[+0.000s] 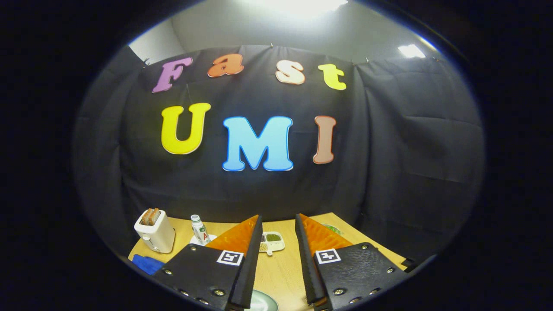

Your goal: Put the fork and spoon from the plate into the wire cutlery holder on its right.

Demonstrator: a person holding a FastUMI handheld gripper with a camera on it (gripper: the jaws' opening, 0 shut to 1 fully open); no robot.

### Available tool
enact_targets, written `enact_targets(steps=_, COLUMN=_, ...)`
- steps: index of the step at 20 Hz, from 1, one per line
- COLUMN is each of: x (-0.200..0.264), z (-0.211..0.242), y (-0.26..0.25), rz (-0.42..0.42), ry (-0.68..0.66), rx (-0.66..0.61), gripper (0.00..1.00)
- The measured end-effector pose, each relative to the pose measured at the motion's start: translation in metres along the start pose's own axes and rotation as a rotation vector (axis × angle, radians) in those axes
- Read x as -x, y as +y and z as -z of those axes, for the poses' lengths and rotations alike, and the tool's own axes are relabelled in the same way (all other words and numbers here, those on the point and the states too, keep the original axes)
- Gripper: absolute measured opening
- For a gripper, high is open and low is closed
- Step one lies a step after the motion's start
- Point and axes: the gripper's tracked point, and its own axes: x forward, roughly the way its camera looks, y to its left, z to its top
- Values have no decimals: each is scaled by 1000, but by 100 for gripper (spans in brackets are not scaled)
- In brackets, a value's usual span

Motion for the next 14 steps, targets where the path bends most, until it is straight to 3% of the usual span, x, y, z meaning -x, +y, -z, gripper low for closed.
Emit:
enact_targets(steps=7, x=37, z=-26, y=59, rz=-120, ry=-58, rx=93, gripper=46)
enact_targets(steps=14, x=73, z=-35, y=117, rz=-280, ry=-61, rx=72, gripper=46)
